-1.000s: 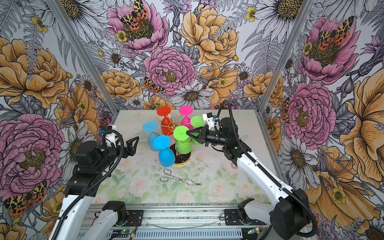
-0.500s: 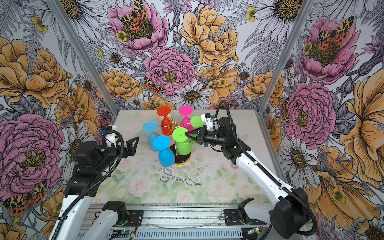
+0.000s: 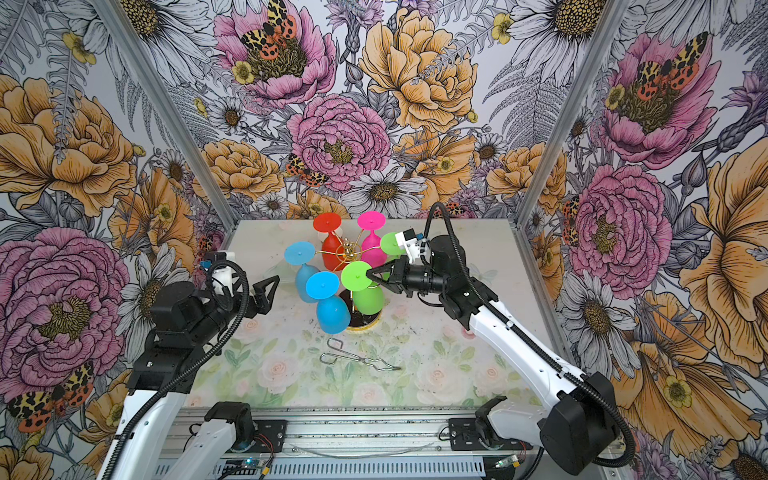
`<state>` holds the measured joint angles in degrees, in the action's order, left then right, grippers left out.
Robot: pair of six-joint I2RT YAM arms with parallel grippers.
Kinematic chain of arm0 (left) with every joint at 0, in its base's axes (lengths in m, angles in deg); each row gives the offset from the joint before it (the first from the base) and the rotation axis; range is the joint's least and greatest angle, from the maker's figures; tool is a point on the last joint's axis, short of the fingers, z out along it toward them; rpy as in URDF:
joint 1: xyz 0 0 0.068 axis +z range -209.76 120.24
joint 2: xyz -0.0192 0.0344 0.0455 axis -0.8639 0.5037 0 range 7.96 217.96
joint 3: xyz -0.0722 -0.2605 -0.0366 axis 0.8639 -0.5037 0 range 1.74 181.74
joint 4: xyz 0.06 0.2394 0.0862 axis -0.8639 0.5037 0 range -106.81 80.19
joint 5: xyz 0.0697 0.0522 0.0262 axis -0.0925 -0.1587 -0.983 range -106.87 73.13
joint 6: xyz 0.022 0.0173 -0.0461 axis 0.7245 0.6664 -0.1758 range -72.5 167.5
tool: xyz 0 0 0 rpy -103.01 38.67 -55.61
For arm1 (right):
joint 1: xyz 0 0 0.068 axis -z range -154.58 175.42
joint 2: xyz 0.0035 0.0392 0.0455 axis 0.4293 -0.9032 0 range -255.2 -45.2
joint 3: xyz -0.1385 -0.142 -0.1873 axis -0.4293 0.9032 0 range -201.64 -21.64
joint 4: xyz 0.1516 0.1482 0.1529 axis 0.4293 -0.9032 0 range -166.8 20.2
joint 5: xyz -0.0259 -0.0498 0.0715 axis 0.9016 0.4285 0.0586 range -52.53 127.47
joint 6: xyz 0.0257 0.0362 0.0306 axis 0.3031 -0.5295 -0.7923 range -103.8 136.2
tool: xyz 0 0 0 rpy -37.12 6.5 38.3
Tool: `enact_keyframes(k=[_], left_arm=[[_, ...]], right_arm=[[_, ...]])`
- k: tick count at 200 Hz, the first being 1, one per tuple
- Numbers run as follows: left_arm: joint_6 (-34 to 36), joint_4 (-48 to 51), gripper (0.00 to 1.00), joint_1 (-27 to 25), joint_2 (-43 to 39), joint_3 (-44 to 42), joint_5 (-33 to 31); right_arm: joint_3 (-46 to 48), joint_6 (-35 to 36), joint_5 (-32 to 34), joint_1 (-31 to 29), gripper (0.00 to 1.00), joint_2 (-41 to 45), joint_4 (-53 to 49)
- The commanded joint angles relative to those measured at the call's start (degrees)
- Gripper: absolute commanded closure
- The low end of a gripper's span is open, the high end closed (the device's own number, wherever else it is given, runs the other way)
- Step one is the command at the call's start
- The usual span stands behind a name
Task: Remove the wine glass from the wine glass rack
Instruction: 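Pull the green glass off the rack with right gripper while left gripper approaches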
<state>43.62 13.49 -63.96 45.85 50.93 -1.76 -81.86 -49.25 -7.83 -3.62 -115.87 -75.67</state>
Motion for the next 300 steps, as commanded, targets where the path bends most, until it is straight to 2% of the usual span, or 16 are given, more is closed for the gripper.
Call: enact_keyframes(k=[1, 46, 75, 114, 135, 169, 207, 246, 269, 300], left_arm=[[0.5, 2.0, 0.01, 0.5, 1.1, 3.9, 2.4], [-3.6, 6.8, 0.02, 0.5, 3.0, 10.2, 3.4], [-6.0, 12.4, 0.02, 0.2, 5.0, 15.9, 9.5], [-12.9, 12.7, 0.01, -1.2, 7.7, 19.8, 21.1], [-15.4, 12.8, 0.01, -3.5, 8.8, 20.9, 23.2], [-18.0, 12.7, 0.02, -11.4, 10.2, 21.6, 22.8], [-21.7, 12.6, 0.04, -23.3, 11.8, 21.4, 17.3], [-23.7, 12.6, 0.08, -33.5, 13.1, 23.0, 12.6], [-25.5, 11.2, 0.1, -37.0, 13.4, 22.8, 11.5], [-29.2, 3.1, 0.15, -40.0, 15.3, 19.7, 13.3]], right_arm=[[-1.2, 2.2, -0.5, -0.8, 1.0, 2.7, -0.7], [0.5, 5.0, -0.1, -1.0, 1.0, 5.9, -4.5], [2.0, 5.8, -0.8, -1.0, 1.0, 7.7, -4.9], [4.1, 6.8, -1.4, -1.0, 1.0, 9.6, -5.4], [5.1, 7.6, -1.9, -0.9, 1.0, 11.1, -6.0], [7.3, 9.6, -3.7, -0.9, 1.0, 14.7, -7.4], [8.7, 13.1, -4.3, -0.3, 1.0, 18.9, -10.7], [8.0, 14.9, -7.1, 2.0, 1.0, 19.0, -12.1], [7.4, 16.4, -9.2, 3.6, 1.0, 19.4, -12.4], [7.1, 17.2, -10.9, 6.3, 1.0, 20.1, -12.3]])
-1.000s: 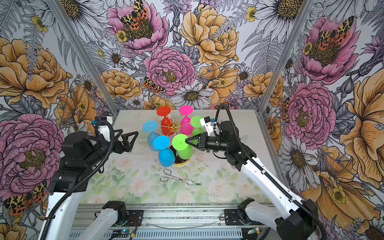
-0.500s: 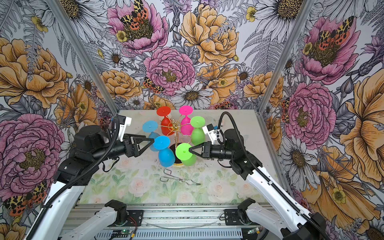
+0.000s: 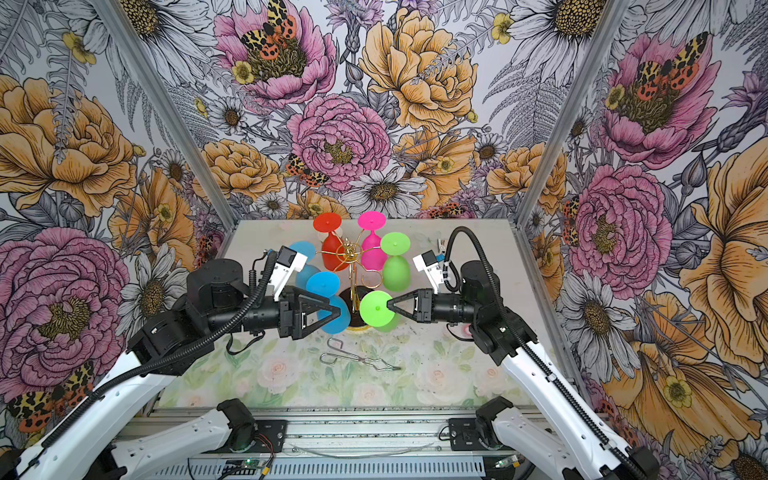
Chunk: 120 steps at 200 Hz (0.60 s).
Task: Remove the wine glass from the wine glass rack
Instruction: 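Pull the green glass off the rack with right gripper while left gripper approaches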
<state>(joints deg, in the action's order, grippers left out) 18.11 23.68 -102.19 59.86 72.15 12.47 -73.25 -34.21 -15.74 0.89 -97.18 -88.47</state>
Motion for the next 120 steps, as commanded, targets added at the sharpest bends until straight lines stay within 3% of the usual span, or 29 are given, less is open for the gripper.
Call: enact_keyframes(k=[1, 120], left_arm=[[-3.8, -7.3, 0.15, -1.9, 1.4, -1.6, -1.0], [-6.0, -17.8, 0.3, -5.7, 12.5, -2.4, 3.7]], right_arm=[[-1.5, 2.1, -3.0, 1.8, 1.0, 1.4, 0.5], [-1.9, 0.6, -3.7, 4.1, 1.0, 5.2, 0.3]])
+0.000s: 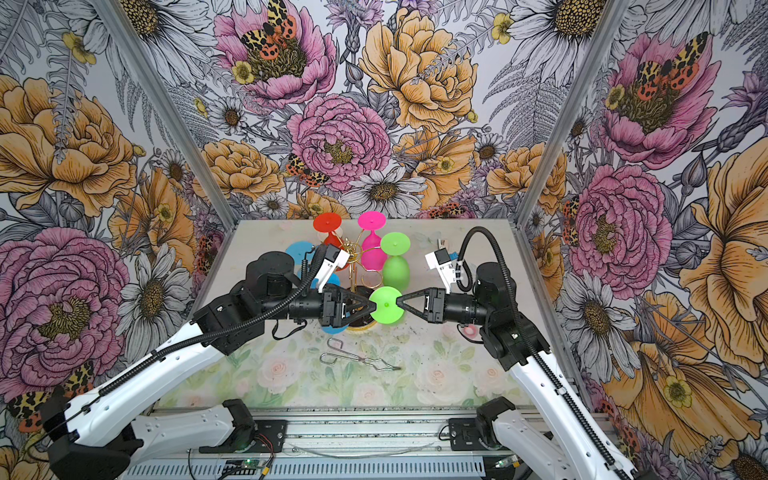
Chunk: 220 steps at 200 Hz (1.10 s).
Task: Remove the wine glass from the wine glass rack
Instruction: 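Pull the green glass off the rack with right gripper while left gripper approaches, then grasp the green glass base with the left gripper beside the right gripper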
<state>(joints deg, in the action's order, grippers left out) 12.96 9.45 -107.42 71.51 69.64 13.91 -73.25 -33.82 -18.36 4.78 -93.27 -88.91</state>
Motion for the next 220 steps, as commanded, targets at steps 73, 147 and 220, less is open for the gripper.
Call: enact_keyframes(k=[73, 147, 220], left_arm=[[-3.5, -8.0, 0.52, -0.9, 3.4, -0.4, 7.5], [-4.0, -8.9, 0.67, -1.0, 4.1, -0.8, 9.7], [-4.4, -10.0, 0.82, -1.0, 5.8, -0.8, 11.3]], right_arm=[[-1.9, 0.7, -0.8, 0.8, 1.0, 1.7, 0.8], [-0.9, -0.6, -0.4, 2.4, 1.0, 2.7, 0.7], [-0.5, -1.3, -0.7, 3.2, 1.0, 3.8, 0.6]])
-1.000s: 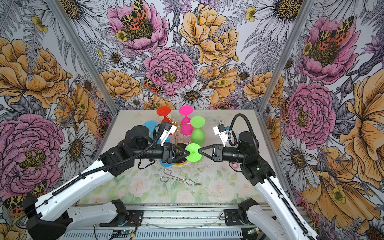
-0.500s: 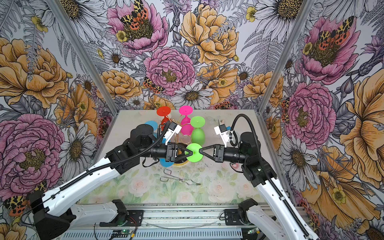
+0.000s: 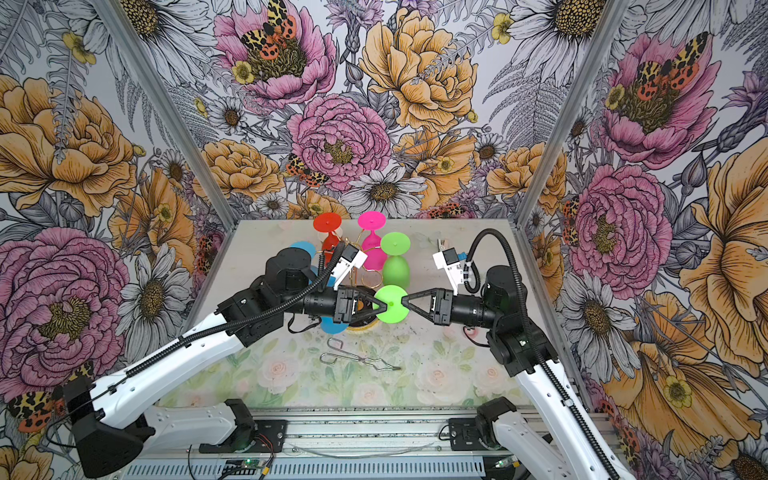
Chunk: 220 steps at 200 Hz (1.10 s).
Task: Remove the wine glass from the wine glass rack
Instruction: 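Grasp the green glass base with the left gripper beside the right gripper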
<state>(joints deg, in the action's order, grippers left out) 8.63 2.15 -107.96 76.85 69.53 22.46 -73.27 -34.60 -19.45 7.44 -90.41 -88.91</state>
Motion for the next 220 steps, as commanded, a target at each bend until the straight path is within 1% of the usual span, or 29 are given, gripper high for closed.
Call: enact_keyframes(k=[1, 37, 63, 76, 104, 119, 126, 139, 148, 180, 199, 220], left_arm=[[-0.1, -2.7, 0.82, -0.4, 0.5, -0.6, 2.9], [-0.3, -3.6, 0.9, -0.4, 0.8, -0.6, 3.5], [-0.8, -5.0, 0.93, -0.5, 1.0, -0.8, 4.5], [-0.9, -5.2, 0.95, -0.5, 1.1, -0.8, 4.9], [-1.0, -5.6, 0.98, -0.5, 1.4, -1.1, 5.2], [-1.1, -5.7, 1.0, -0.5, 1.6, -1.0, 5.5], [-1.1, -5.8, 1.0, -0.5, 1.7, -1.1, 5.6], [-1.0, -5.9, 1.0, -0.5, 1.9, -1.0, 6.0], [-0.9, -6.2, 1.0, -0.5, 2.0, -1.0, 6.5], [-0.9, -6.4, 1.0, -0.6, 2.9, -0.4, 8.0], [-0.2, -6.3, 1.0, -0.8, 3.3, -0.2, 8.3], [1.7, -6.3, 1.0, -1.6, 3.8, 0.1, 8.7]], right_arm=[[-0.5, -0.5, 0.4, 0.5, 1.0, 0.9, 0.6], [-0.1, -0.6, 0.1, 0.9, 1.0, 1.5, 0.6], [0.2, -0.4, -0.2, 1.2, 1.0, 1.9, 0.5], [0.4, -0.4, -0.3, 1.4, 0.98, 2.1, 0.5], [0.4, -0.2, 0.1, 2.2, 0.88, 2.7, 0.4], [0.2, -0.1, -0.1, 3.1, 0.81, 3.0, 0.2], [0.0, -0.1, -0.5, 3.7, 0.76, 3.2, 0.1], [-0.4, 0.1, -1.2, 5.1, 0.61, 3.5, -0.1], [-0.6, 0.6, -1.7, 6.2, 0.56, 4.0, -0.4], [-1.0, 0.7, -4.5, 12.0, 0.49, 4.8, -1.0], [-1.0, -0.1, -5.5, 16.5, 0.47, 4.5, -1.2], [0.0, -1.9, -6.2, 22.8, 0.35, 3.1, -1.8]])
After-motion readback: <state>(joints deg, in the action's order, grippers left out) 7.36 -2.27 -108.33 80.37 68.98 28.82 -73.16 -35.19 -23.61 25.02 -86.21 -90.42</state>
